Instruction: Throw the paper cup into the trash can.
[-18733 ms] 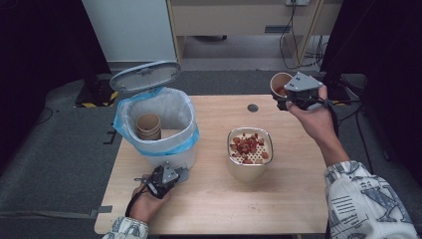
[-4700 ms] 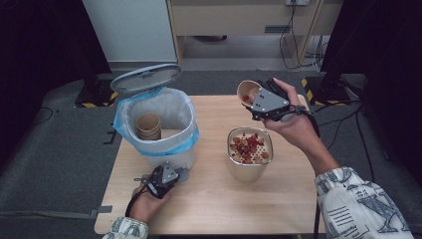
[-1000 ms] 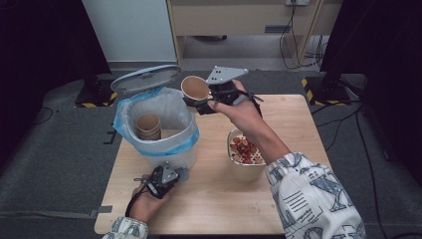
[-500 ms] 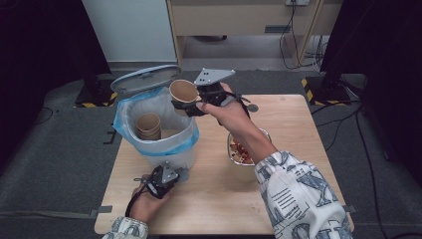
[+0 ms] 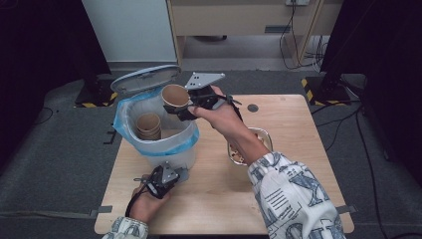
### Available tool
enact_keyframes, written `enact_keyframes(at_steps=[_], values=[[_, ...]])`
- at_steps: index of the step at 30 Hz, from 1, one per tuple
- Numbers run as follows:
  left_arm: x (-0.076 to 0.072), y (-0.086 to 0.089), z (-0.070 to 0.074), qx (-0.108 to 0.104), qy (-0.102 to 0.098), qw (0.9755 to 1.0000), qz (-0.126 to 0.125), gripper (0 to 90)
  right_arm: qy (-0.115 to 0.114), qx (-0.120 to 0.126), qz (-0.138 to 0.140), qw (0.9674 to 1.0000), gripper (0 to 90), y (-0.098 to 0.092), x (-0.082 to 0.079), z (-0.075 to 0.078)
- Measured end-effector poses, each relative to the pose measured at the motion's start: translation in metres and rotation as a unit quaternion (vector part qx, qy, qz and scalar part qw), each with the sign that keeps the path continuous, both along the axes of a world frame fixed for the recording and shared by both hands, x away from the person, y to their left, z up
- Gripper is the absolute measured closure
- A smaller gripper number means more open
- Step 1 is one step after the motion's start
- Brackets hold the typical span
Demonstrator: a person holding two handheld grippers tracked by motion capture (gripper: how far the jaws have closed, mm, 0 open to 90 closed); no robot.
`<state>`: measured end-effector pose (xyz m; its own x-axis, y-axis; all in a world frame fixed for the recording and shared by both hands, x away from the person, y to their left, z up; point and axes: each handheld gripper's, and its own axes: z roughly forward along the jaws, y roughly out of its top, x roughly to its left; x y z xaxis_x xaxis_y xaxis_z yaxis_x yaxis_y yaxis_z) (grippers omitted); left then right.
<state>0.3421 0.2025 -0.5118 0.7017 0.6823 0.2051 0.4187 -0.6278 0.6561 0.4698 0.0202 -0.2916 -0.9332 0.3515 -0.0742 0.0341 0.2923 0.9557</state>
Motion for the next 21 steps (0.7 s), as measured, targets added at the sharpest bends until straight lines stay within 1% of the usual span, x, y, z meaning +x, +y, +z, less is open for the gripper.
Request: enact_keyframes(at_steps=[6,9,11,15,17,21], values=[[0.000,0.000,0.000,0.000,0.000,1.0000,0.000,89.9,0.001,-0.004,0.002,1.0000,31.2,0.004,0.000,-0.003],[0.000,0.000,0.000,0.000,0.000,1.0000,0.000,89.9,0.001,-0.009,0.005,0.9999,30.3,0.008,0.000,-0.005],[0.000,0.000,0.000,0.000,0.000,1.0000,-0.001,89.9,0.000,-0.018,0.003,0.9998,28.4,0.010,0.001,-0.007],[0.000,0.000,0.000,0.000,0.000,1.0000,-0.001,89.9,0.020,-0.016,0.008,0.9996,22.2,0.014,-0.001,-0.012],[0.000,0.000,0.000,-0.001,0.000,1.0000,-0.001,89.8,0.014,-0.018,0.007,0.9997,20.5,0.015,-0.002,-0.013],[0.000,0.000,0.000,0.000,0.000,1.0000,-0.001,89.9,0.019,-0.009,0.001,0.9998,18.6,0.012,-0.002,-0.012]])
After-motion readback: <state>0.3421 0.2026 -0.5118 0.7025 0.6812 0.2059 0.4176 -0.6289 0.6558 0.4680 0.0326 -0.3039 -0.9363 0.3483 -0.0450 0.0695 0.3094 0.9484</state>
